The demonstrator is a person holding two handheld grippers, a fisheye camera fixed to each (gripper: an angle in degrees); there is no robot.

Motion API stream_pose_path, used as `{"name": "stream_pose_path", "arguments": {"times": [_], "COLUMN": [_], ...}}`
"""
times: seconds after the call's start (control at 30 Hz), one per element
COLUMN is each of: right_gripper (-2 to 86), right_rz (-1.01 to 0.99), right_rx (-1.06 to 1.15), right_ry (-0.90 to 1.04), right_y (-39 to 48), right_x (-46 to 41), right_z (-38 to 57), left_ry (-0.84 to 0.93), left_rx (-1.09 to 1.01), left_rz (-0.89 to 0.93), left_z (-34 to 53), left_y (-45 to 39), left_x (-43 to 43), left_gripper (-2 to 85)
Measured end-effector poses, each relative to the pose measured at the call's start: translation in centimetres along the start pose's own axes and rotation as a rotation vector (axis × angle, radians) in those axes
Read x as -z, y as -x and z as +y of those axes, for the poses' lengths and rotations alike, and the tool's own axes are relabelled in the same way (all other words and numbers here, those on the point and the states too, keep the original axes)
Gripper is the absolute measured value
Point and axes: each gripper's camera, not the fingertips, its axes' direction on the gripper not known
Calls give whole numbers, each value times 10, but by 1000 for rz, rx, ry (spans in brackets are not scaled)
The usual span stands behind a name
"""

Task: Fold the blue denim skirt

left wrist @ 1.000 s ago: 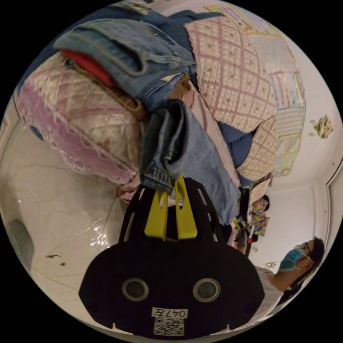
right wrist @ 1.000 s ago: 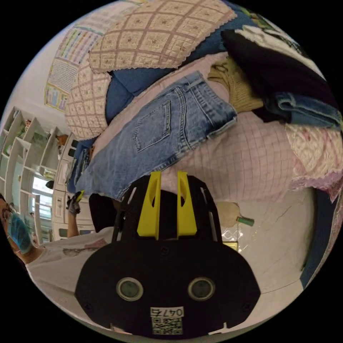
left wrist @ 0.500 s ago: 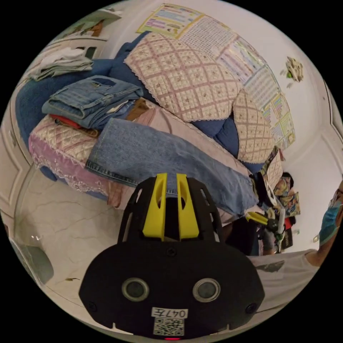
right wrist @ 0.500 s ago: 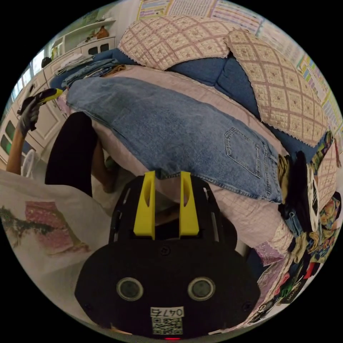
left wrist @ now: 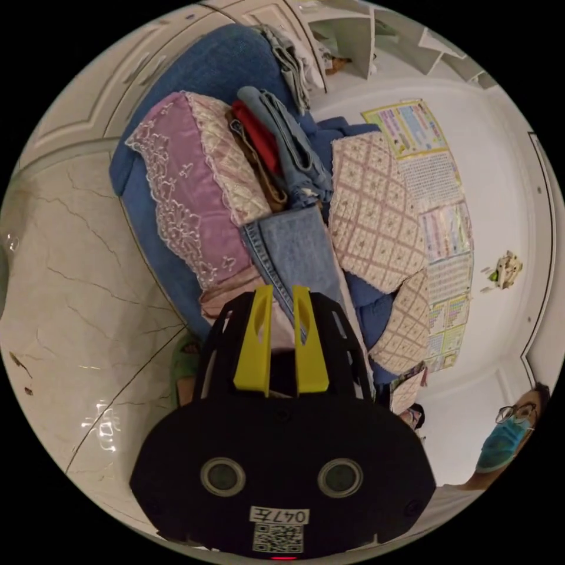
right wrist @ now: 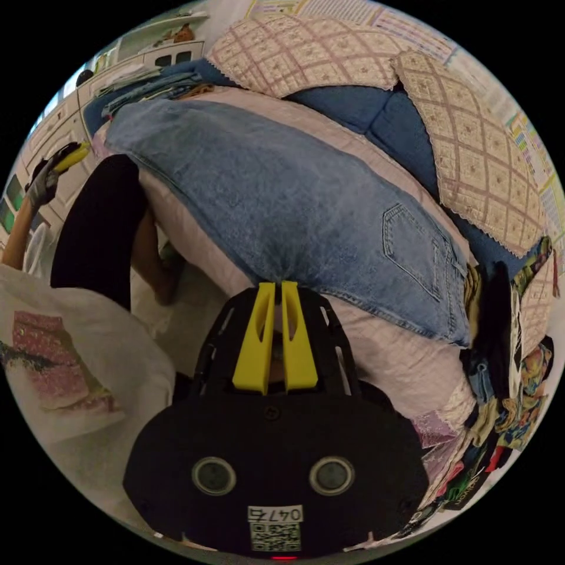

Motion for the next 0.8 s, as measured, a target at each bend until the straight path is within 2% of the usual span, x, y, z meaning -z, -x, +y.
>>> {"name": "stream_pose_path", "arguments": {"times": [0.07, 0.37, 0.53, 0.7, 0.8], "right_gripper": [-7, -6, -5, -4, -4], "right_rz": [7, -51, -55, -71, -82], "right_rx": [-6, -66, -60, -71, -80], "right_ry": [-8, -20, -13, -11, -14], "right_y": [11, 33, 43, 48, 50], "right_x": [-6, -30, -41, -49, -54], "right_z": [6, 32, 42, 51, 56], "left_ry": [3, -6, -26, -54, -29], "left_rx": [8, 26, 44, 78, 103], "left_rz": [55, -31, 32, -40, -14], "left_z": [1, -5, 4, 23, 26], "left_y": [13, 65, 91, 118, 141], "left_x": [-6, -15, -4, 22, 22], "left_gripper": [59, 70, 53, 82, 79]}}
